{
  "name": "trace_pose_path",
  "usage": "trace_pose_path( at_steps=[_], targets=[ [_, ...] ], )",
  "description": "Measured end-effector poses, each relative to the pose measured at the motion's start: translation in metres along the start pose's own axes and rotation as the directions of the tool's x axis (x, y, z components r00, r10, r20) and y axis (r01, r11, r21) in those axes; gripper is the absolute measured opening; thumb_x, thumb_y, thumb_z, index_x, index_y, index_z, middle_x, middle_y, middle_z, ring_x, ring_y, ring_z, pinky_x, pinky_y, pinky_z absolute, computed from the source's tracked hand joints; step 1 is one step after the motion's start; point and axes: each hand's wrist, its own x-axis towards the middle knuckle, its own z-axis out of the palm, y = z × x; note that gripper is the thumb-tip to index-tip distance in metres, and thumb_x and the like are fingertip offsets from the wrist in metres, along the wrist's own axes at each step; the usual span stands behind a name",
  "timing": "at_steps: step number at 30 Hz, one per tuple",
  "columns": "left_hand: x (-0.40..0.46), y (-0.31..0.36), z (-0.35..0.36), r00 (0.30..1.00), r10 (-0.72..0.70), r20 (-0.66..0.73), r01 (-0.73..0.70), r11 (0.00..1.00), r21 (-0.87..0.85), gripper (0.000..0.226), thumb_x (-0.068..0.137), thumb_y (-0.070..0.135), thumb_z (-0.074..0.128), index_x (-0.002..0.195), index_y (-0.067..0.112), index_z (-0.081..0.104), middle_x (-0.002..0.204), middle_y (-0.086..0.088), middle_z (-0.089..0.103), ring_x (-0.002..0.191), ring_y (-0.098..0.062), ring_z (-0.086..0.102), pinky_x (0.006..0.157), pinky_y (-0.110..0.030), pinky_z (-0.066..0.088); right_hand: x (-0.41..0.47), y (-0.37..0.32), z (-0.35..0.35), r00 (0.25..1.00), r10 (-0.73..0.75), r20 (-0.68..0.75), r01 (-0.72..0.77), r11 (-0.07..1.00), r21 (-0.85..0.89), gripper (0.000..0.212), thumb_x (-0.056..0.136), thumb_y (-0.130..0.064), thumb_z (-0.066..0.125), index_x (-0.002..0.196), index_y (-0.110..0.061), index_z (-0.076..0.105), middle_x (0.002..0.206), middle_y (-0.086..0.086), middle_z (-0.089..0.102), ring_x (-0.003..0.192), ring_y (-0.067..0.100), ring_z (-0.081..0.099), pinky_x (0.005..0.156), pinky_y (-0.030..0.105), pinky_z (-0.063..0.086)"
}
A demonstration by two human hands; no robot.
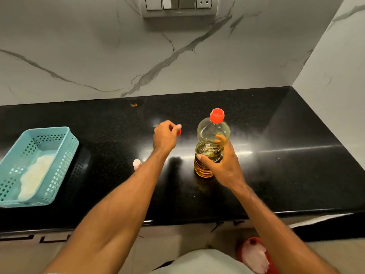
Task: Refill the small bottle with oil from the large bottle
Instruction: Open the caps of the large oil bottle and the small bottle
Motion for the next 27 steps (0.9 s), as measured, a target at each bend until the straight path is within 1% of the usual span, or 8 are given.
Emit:
trace_pose_path(
  at_steps=[3,5,7,9,14,18,22,27],
  targets=[
    [0.003,-0.032,0.02,0.985,-0.159,0.061,0.157,0.987,0.029,0.023,0.086,0.029,0.066,0.071,0.013,0.066,0.077,-0.007,0.071,0.073,-0.023,0.066,0.069,-0.033,0.054,-0.002,0.0,0.0,1.0,-0.005,0.0,0.005,1.0,0.012,0.082,0.067,-0.056,0.076,0.136,-0.03,0.04,0.126,-0.004,0.056,0.114,0.01,0.057,0.097,0.038,0.051],
    [0.005,-0.037,0.028,0.966,-0.248,0.077,0.251,0.967,-0.037,0.022,0.087,0.025,0.066,0.07,0.013,0.061,0.074,-0.009,0.07,0.057,-0.021,0.066,0.059,-0.036,0.06,-0.003,0.001,0.0,1.0,-0.007,0.001,0.007,1.0,0.018,0.082,0.068,-0.055,0.076,0.137,-0.03,0.039,0.126,-0.005,0.056,0.115,0.009,0.057,0.097,0.038,0.051],
    [0.008,-0.036,0.033,0.95,-0.299,0.088,0.307,0.948,-0.085,0.018,0.089,0.019,0.064,0.073,0.013,0.058,0.071,-0.009,0.066,0.047,-0.015,0.061,0.037,-0.025,0.051,-0.003,0.001,0.001,1.0,-0.005,0.0,0.005,1.0,0.015,0.08,0.069,-0.054,0.076,0.136,-0.03,0.04,0.126,-0.005,0.056,0.114,0.008,0.057,0.096,0.038,0.052],
    [0.014,-0.035,0.037,0.947,-0.31,0.081,0.317,0.943,-0.101,0.02,0.09,0.017,0.062,0.071,0.015,0.056,0.073,-0.009,0.066,0.05,-0.016,0.061,0.031,-0.019,0.04,-0.003,0.001,0.001,1.0,0.0,0.009,0.0,1.0,0.012,0.08,0.069,-0.055,0.076,0.136,-0.03,0.039,0.126,-0.005,0.055,0.114,0.007,0.057,0.096,0.037,0.052],
    [0.03,-0.036,0.041,0.95,-0.306,0.068,0.311,0.947,-0.081,0.025,0.089,0.014,0.063,0.065,0.018,0.055,0.075,-0.008,0.067,0.056,-0.018,0.065,0.04,-0.022,0.046,-0.003,0.002,0.0,1.0,0.004,0.018,-0.004,1.0,0.005,0.079,0.071,-0.051,0.079,0.136,-0.029,0.039,0.125,-0.006,0.055,0.114,0.006,0.057,0.095,0.036,0.053],
    [0.034,-0.045,0.043,0.945,-0.315,0.085,0.321,0.944,-0.073,0.025,0.088,0.014,0.065,0.064,0.018,0.057,0.07,-0.005,0.067,0.064,-0.022,0.071,0.061,-0.038,0.061,-0.002,0.001,0.0,1.0,0.007,0.027,-0.008,1.0,0.023,0.081,0.069,-0.054,0.078,0.136,-0.029,0.04,0.125,-0.005,0.056,0.115,0.007,0.057,0.095,0.038,0.053],
    [0.035,-0.049,0.042,0.945,-0.316,0.086,0.322,0.944,-0.071,0.026,0.087,0.013,0.066,0.063,0.019,0.057,0.06,0.002,0.061,0.054,-0.018,0.066,0.068,-0.04,0.061,-0.002,0.001,0.0,0.999,0.013,0.044,-0.014,1.0,0.021,0.082,0.068,-0.057,0.076,0.136,-0.03,0.039,0.126,-0.007,0.055,0.116,0.007,0.057,0.096,0.039,0.053],
    [0.035,-0.064,0.039,0.954,-0.284,0.096,0.295,0.947,-0.127,0.015,0.084,0.027,0.067,0.084,0.018,0.055,0.088,-0.009,0.066,0.074,-0.03,0.07,0.071,-0.046,0.06,-0.002,0.002,-0.001,0.999,0.018,0.051,-0.02,0.999,0.036,0.081,0.068,-0.057,0.077,0.136,-0.032,0.04,0.126,-0.007,0.056,0.116,0.006,0.057,0.098,0.039,0.052]
  ],
)
